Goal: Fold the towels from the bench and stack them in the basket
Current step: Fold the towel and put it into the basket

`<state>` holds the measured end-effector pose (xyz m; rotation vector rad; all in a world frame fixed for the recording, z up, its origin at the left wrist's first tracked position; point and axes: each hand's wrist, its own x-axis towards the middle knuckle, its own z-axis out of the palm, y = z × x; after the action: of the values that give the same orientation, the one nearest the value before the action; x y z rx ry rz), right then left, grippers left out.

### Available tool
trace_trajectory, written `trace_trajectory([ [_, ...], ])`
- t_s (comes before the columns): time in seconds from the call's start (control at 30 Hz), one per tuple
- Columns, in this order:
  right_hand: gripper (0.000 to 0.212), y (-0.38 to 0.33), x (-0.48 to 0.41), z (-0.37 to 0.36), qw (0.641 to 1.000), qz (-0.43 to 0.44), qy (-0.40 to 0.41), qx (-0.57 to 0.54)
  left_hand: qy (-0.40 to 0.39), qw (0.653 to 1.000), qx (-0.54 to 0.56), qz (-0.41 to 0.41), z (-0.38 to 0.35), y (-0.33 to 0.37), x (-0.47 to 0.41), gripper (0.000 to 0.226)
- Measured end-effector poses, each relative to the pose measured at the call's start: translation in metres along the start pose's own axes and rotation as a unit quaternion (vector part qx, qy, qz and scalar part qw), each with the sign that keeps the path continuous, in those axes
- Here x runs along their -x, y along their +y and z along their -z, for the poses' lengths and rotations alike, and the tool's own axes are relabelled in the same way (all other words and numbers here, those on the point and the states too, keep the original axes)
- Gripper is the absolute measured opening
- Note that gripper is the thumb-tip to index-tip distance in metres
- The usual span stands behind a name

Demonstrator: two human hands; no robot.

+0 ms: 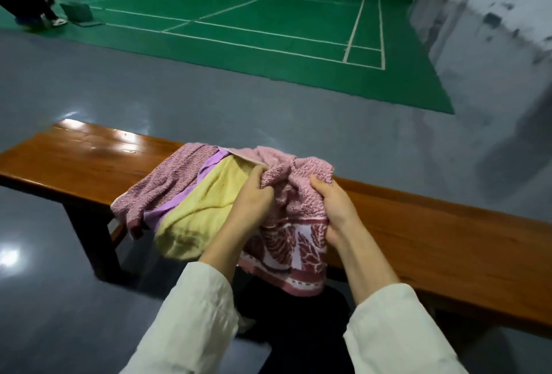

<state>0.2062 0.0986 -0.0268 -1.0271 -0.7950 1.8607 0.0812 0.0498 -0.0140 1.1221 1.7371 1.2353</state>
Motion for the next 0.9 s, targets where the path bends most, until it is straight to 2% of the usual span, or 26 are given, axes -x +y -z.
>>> trace_trajectory([
  [0.07,0.025,-0.017,0.021,0.005,0.998,0.064,0.007,-0.005,-0.027,0.997,0.052,-0.042,-0.010,0.018,0.009,0.040],
  [0.13,0.020,-0.034,0.044,0.013,0.993,0.115,0.018,-0.007,-0.059,0.990,0.120,-0.053,-0.025,0.038,0.020,0.029],
  [0.17,0.018,-0.041,0.056,0.017,0.991,0.132,0.020,-0.003,-0.088,0.980,0.176,-0.031,-0.033,0.047,0.027,0.023],
  [0.23,0.017,-0.053,0.081,0.025,0.988,0.152,0.019,0.001,-0.155,0.941,0.298,0.045,-0.049,0.064,0.040,0.037],
  [0.3,0.026,-0.063,0.105,0.036,0.988,0.152,0.020,-0.018,-0.185,0.908,0.362,0.103,-0.064,0.075,0.050,0.048],
  [0.43,0.051,-0.076,0.140,0.062,0.990,0.125,0.043,-0.040,-0.276,0.856,0.389,0.199,-0.083,0.089,0.071,0.037],
  [0.5,0.048,-0.076,0.153,0.069,0.992,0.099,0.057,-0.052,-0.320,0.842,0.375,0.217,-0.089,0.093,0.086,0.027],
  [0.57,0.033,-0.076,0.164,0.074,0.993,0.086,0.072,-0.048,-0.330,0.848,0.364,0.199,-0.093,0.095,0.098,0.020],
  [0.67,0.026,-0.083,0.177,0.076,0.994,0.075,0.072,-0.026,-0.305,0.871,0.356,0.144,-0.094,0.102,0.110,0.011],
  [0.8,0.027,-0.094,0.185,0.072,0.990,0.120,0.068,-0.038,-0.268,0.901,0.334,0.068,-0.087,0.118,0.116,0.025],
  [0.9,0.025,-0.102,0.183,0.067,0.989,0.132,0.049,-0.054,-0.274,0.915,0.288,0.063,-0.079,0.125,0.113,0.029],
])
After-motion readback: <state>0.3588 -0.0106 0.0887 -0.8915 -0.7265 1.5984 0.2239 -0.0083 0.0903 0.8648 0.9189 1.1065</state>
